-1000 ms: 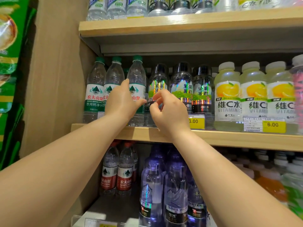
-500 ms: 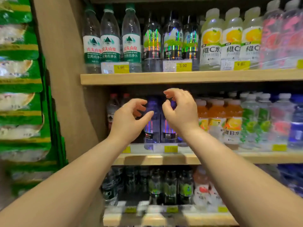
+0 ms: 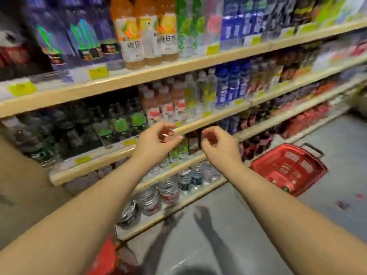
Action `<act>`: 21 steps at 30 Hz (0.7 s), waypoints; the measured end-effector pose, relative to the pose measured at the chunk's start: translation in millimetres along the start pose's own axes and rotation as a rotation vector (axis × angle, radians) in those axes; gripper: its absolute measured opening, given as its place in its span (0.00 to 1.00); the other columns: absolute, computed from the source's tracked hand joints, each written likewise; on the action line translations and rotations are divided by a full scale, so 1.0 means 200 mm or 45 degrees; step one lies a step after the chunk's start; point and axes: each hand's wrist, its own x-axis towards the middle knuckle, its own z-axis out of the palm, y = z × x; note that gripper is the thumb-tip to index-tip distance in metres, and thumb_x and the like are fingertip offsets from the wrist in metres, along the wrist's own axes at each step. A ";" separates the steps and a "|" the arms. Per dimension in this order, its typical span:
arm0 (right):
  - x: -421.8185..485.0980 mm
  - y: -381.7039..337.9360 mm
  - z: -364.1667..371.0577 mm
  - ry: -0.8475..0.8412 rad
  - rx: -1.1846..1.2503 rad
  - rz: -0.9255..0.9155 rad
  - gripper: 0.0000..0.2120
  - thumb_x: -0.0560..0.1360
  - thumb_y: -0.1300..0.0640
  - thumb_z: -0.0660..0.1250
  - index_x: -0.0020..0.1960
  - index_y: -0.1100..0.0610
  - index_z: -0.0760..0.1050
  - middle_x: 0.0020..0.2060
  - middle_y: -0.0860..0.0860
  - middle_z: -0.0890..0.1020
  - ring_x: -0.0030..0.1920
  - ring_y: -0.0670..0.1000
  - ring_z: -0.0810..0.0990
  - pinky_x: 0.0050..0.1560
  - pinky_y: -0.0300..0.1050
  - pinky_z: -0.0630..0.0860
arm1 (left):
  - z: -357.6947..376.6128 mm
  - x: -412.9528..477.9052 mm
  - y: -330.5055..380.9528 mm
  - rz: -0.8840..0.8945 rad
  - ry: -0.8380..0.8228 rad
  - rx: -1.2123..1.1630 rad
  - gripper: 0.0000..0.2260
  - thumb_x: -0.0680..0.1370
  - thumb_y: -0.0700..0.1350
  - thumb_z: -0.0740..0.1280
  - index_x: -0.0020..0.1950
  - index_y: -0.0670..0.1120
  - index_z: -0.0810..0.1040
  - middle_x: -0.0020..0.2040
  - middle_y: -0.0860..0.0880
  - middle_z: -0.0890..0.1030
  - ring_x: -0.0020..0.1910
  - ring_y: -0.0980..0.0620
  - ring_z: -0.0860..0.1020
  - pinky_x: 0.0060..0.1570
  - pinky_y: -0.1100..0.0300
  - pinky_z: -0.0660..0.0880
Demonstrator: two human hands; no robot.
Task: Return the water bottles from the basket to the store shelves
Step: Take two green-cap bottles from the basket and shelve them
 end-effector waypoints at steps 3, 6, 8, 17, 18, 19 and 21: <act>-0.09 0.33 -0.24 0.024 -0.038 0.154 0.10 0.74 0.58 0.63 0.54 0.55 0.77 0.42 0.50 0.80 0.42 0.52 0.77 0.44 0.46 0.74 | 0.39 -0.01 0.08 -0.029 -0.158 -0.075 0.10 0.72 0.44 0.74 0.51 0.51 0.78 0.40 0.52 0.79 0.37 0.54 0.74 0.41 0.64 0.72; -0.15 0.66 -0.51 0.099 -0.066 0.302 0.10 0.74 0.58 0.63 0.54 0.55 0.78 0.43 0.53 0.82 0.42 0.53 0.78 0.45 0.48 0.75 | 0.80 -0.01 0.19 -0.022 -0.280 -0.127 0.10 0.73 0.45 0.73 0.53 0.50 0.79 0.41 0.52 0.81 0.35 0.57 0.75 0.36 0.71 0.71; -0.16 0.85 -0.71 0.138 -0.069 0.394 0.11 0.74 0.57 0.62 0.55 0.53 0.78 0.44 0.50 0.82 0.43 0.51 0.79 0.45 0.45 0.75 | 1.05 0.00 0.29 -0.033 -0.352 -0.161 0.10 0.74 0.45 0.73 0.55 0.49 0.79 0.41 0.53 0.81 0.32 0.63 0.75 0.32 0.74 0.70; -0.05 1.59 -1.37 0.281 -0.117 0.708 0.10 0.72 0.59 0.63 0.52 0.52 0.78 0.39 0.47 0.79 0.40 0.50 0.77 0.45 0.46 0.75 | 1.98 0.20 0.55 -0.129 -0.576 -0.207 0.08 0.74 0.42 0.72 0.51 0.48 0.78 0.38 0.50 0.79 0.35 0.55 0.74 0.37 0.72 0.72; -0.02 1.65 -1.40 0.284 -0.103 0.729 0.10 0.72 0.59 0.63 0.51 0.53 0.78 0.38 0.48 0.78 0.39 0.50 0.76 0.45 0.48 0.76 | 2.05 0.25 0.56 -0.133 -0.591 -0.192 0.08 0.74 0.42 0.72 0.51 0.47 0.78 0.38 0.50 0.79 0.34 0.56 0.73 0.35 0.75 0.70; 0.03 1.73 -1.43 0.287 -0.093 0.746 0.10 0.72 0.60 0.63 0.51 0.54 0.78 0.36 0.48 0.78 0.37 0.50 0.76 0.44 0.49 0.76 | 2.14 0.31 0.56 -0.139 -0.609 -0.174 0.07 0.74 0.42 0.72 0.51 0.47 0.78 0.38 0.51 0.79 0.34 0.57 0.73 0.34 0.76 0.69; 0.15 1.88 -1.48 0.282 -0.099 0.793 0.10 0.72 0.61 0.62 0.51 0.54 0.78 0.34 0.48 0.77 0.34 0.50 0.74 0.43 0.51 0.77 | 2.30 0.44 0.53 -0.154 -0.649 -0.144 0.07 0.74 0.44 0.73 0.50 0.50 0.78 0.38 0.51 0.80 0.36 0.55 0.75 0.36 0.74 0.70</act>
